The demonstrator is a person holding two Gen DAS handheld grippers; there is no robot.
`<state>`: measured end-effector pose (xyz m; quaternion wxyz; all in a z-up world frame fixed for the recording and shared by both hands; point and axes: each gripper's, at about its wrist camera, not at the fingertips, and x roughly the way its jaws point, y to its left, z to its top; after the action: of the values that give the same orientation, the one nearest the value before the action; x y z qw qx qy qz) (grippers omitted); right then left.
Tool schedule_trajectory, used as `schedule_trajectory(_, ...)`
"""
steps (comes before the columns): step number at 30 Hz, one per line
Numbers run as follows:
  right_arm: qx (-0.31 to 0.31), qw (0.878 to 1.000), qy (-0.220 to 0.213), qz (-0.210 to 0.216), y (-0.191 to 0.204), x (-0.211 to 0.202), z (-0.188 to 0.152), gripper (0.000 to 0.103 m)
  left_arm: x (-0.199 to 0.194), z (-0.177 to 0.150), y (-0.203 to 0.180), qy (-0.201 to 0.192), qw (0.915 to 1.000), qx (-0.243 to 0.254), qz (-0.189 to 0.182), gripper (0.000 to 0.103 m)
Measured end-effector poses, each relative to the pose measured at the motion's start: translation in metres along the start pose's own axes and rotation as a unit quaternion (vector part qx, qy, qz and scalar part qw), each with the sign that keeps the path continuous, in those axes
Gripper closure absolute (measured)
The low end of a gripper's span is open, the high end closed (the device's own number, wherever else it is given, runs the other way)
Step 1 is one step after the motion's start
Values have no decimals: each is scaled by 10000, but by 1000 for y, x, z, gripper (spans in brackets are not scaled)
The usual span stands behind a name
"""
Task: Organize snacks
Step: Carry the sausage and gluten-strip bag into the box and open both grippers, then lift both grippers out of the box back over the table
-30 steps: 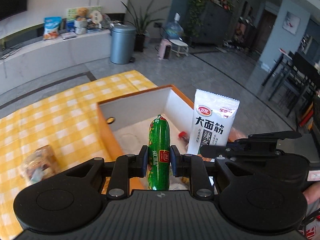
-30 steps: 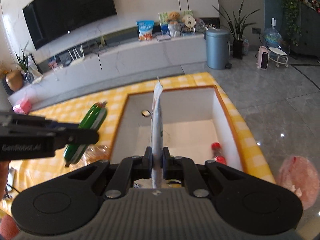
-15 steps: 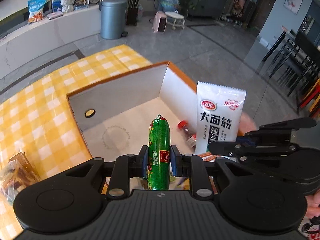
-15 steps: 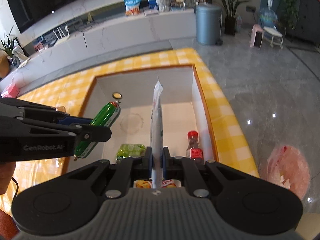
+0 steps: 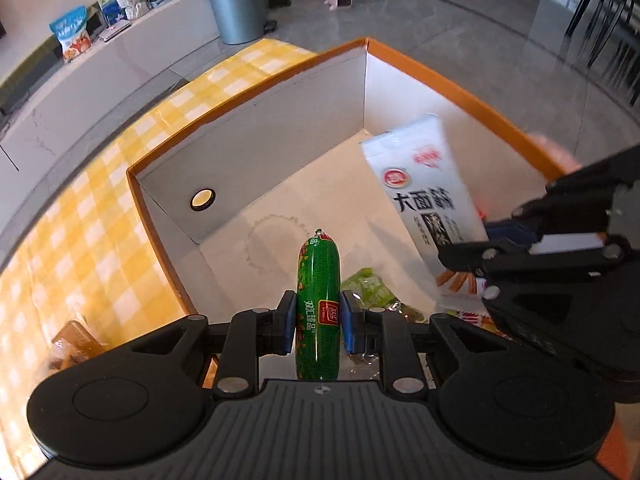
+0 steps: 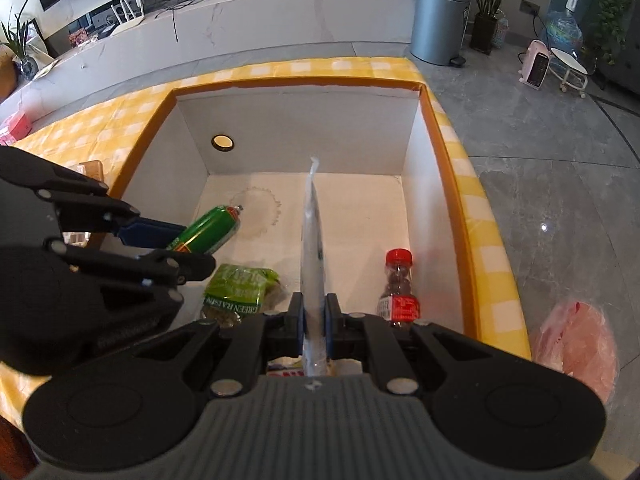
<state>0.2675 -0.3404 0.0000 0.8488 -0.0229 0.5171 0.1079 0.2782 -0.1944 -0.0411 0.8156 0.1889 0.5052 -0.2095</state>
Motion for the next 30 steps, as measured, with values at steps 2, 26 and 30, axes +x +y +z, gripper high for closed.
schedule_trajectory(2,46,10000,37,-33,-1,5,2,97,1,1,-4,61,9998,81,143,77)
schedule_trajectory(26,100,9993,-224,-295,5,-15,-3,56,-35,-11,-9,-312,9989,227,283,48)
schedule_trajectory(30,32,9975,-528,-465,12,-35,-7,52,-58,-18,-5,-672,9975,91,204,48)
